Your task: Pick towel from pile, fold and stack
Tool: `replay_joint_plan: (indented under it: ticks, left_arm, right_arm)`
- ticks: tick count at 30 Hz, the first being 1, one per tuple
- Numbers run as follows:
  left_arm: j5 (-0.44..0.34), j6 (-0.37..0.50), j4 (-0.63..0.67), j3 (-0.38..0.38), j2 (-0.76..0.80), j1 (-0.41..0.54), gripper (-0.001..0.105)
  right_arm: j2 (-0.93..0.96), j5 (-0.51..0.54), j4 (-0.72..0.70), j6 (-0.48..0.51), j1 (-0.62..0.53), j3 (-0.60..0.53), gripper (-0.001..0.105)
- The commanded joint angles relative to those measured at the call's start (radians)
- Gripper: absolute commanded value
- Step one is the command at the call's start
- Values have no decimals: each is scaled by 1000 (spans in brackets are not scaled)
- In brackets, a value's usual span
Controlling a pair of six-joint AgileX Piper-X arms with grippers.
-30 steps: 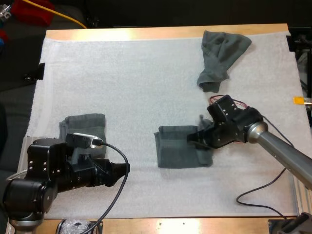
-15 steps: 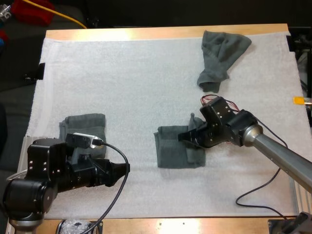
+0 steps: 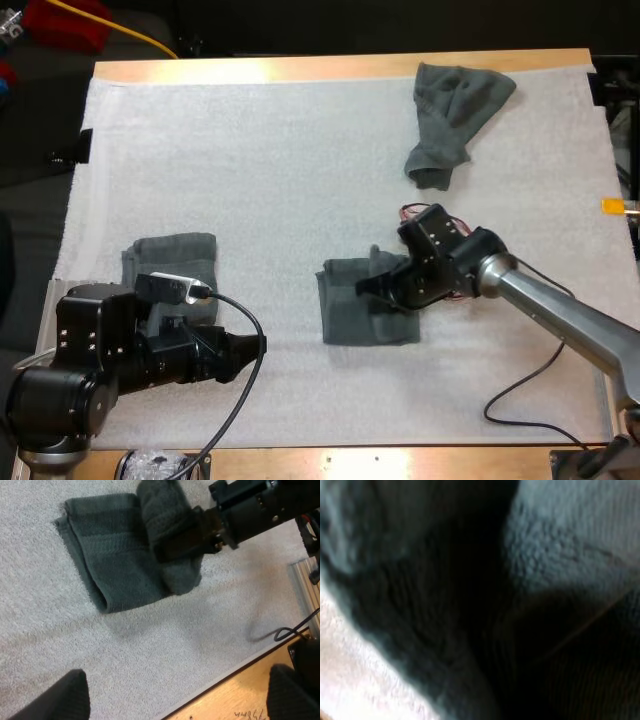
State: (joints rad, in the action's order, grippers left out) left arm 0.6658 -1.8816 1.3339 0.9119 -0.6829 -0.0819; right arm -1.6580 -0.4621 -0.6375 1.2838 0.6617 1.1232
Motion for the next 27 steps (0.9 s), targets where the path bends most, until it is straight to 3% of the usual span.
replay_joint_plan:
  ticks: [1,7,20,27]
  left_arm:
    - [3,3,0,8,1,1,70]
    - [3,3,0,8,1,1,70]
    - [3,3,0,8,1,1,70]
    - [3,3,0,8,1,1,70]
  right_arm:
    - [-13,-15,8,-16,9,6,1]
    - [-68,-13,66,-83,19,6,1]
    - [-78,-12,155,-118,19,3,3]
    - [-78,-111,170,-113,19,3,40]
